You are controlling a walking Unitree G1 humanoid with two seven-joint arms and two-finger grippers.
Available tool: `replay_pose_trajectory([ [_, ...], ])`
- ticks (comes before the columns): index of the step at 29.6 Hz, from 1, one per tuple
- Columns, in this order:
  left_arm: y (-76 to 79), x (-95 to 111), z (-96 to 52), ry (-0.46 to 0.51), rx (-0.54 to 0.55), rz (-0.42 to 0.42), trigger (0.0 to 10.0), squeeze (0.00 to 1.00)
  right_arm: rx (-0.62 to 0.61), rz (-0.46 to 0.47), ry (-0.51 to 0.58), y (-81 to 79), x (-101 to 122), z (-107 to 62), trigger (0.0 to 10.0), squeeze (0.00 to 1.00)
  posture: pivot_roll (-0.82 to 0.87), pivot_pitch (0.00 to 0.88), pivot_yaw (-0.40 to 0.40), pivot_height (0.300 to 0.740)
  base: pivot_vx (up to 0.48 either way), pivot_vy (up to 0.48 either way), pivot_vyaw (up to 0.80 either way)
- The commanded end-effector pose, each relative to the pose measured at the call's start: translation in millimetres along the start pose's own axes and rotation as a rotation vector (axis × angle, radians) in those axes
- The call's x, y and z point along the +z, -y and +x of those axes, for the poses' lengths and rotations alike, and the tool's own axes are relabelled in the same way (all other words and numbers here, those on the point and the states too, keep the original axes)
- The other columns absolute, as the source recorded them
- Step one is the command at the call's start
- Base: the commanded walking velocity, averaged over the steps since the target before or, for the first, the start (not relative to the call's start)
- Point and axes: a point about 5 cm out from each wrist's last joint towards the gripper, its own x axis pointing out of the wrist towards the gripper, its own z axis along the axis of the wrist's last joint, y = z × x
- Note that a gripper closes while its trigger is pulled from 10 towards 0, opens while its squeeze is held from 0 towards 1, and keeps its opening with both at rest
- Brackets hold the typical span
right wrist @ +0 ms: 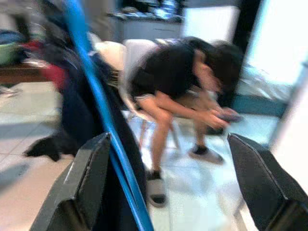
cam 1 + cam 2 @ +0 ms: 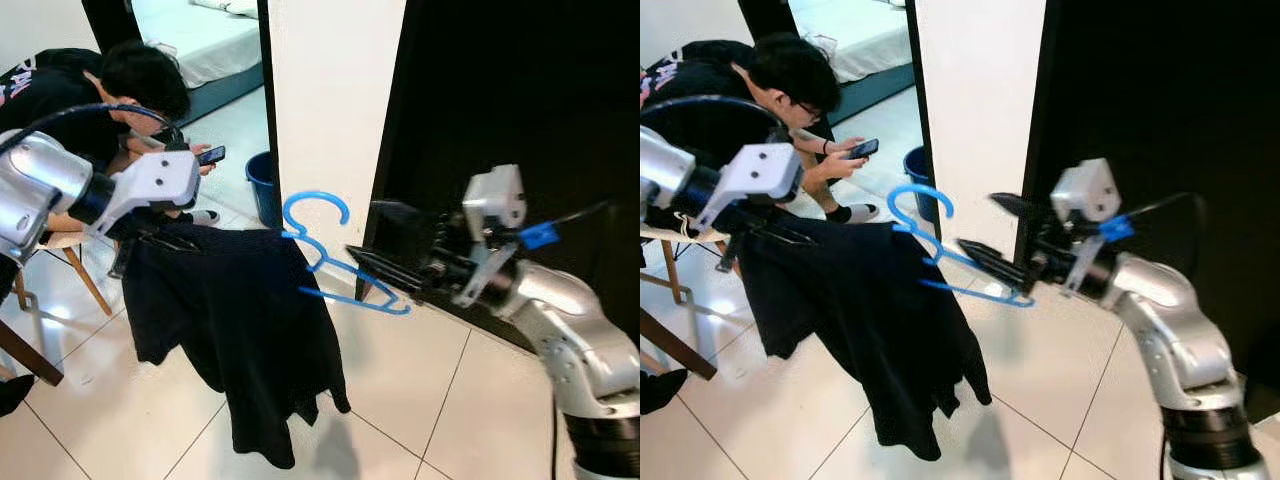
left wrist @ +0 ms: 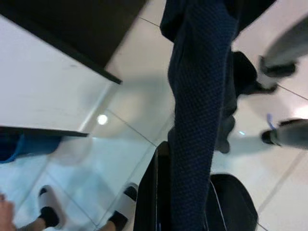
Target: Hang hanger
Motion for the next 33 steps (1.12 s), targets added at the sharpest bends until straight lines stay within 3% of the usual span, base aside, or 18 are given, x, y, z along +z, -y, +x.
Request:
replay_pose_trajectory([
  [1,-9.6,6,-15.7,0.032,0.098,0.025,0.0,0.0,-0.088,0.026,0.01,11.8,-3,-18.5,10.0,1.0,0.1,0.085,0.03,0.74,0.0,0.0,0.0],
  [2,-16.6,9,-27.4,0.11,0.198,0.01,0.0,0.0,-0.228,0.086,0.042,26.2,-9,-44.3,10.0,1.0,0.09,0.086,0.028,0.74,0.0,0.0,0.0],
  [4,-18.6,10,-30.9,0.151,0.231,-0.002,0.0,0.0,-0.274,0.118,0.062,29.4,-12,-51.0,10.0,1.0,0.09,0.085,0.028,0.74,0.0,0.0,0.0],
  [8,-21.5,13,-34.6,0.211,0.273,-0.019,0.0,0.0,-0.325,0.164,0.084,31.2,-19,-56.7,10.0,1.0,0.09,0.085,0.028,0.74,0.0,0.0,0.0],
  [11,-25.6,19,-36.8,0.35,0.359,-0.053,0.0,0.0,-0.375,0.252,0.013,19.9,-46,-51.4,10.0,1.0,0.08,0.087,0.027,0.74,0.0,0.0,0.0],
  [12,-25.8,22,-34.4,0.426,0.389,-0.081,0.0,0.0,-0.366,0.29,-0.025,10.1,-57,-44.0,10.0,0.07,0.08,0.088,0.029,0.74,0.0,0.0,0.0],
  [13,-25.8,22,-34.4,0.426,0.389,-0.081,0.0,0.0,-0.366,0.29,-0.025,10.1,-57,-44.0,10.0,0.07,0.08,0.088,0.029,0.74,0.0,0.0,0.0],
  [14,-25.2,23,-30.2,0.487,0.409,-0.103,0.0,0.0,-0.351,0.319,-0.043,1.6,-64,-37.1,10.0,0.0,0.08,0.089,0.03,0.74,0.0,0.0,0.0],
  [16,-25.2,23,-30.2,0.487,0.409,-0.103,0.0,0.0,-0.351,0.319,-0.043,1.6,-64,-37.1,10.0,0.0,0.08,0.089,0.03,0.74,0.0,0.0,0.0],
  [18,-19.4,21,-15.5,0.55,0.419,-0.143,9.3,0.0,-0.299,0.367,-0.033,-10.5,-67,-25.0,10.0,0.0,0.08,0.089,0.03,0.74,0.0,0.0,-0.75],
  [20,-19.4,21,-15.5,0.55,0.419,-0.143,9.3,0.0,-0.299,0.367,-0.033,-10.5,-67,-25.0,10.0,0.0,0.08,0.089,0.03,0.74,0.0,0.0,-0.75],
  [21,-13.2,15,-2.4,0.576,0.435,-0.182,10.0,0.0,-0.284,0.386,-0.022,-13.9,-68,-20.7,10.0,0.0,0.07,0.095,0.026,0.74,0.0,0.0,-0.75],
  [22,-13.2,15,-2.4,0.576,0.435,-0.182,10.0,0.0,-0.284,0.386,-0.022,-13.9,-68,-20.7,10.0,0.0,0.07,0.095,0.026,0.74,0.0,0.0,-0.75],
  [24,2.6,3,21.3,0.621,0.478,-0.267,10.0,0.0,-0.292,0.414,0.008,-11.9,-65,-18.8,10.0,0.0,0.06,0.1,0.016,0.74,0.0,0.0,-0.76],
  [26,9.0,-3,28.0,0.633,0.505,-0.298,10.0,0.0,-0.303,0.421,0.027,-8.7,-62,-20.2,10.0,0.0,0.05,0.102,0.011,0.74,0.0,0.0,-0.76],
  [33,16.6,-6,30.2,0.662,0.525,-0.316,10.0,0.0,-0.308,0.454,0.095,-2.7,-52,-22.4,10.0,0.0,0.05,0.105,-0.005,0.74,0.0,0.0,-0.76],
])
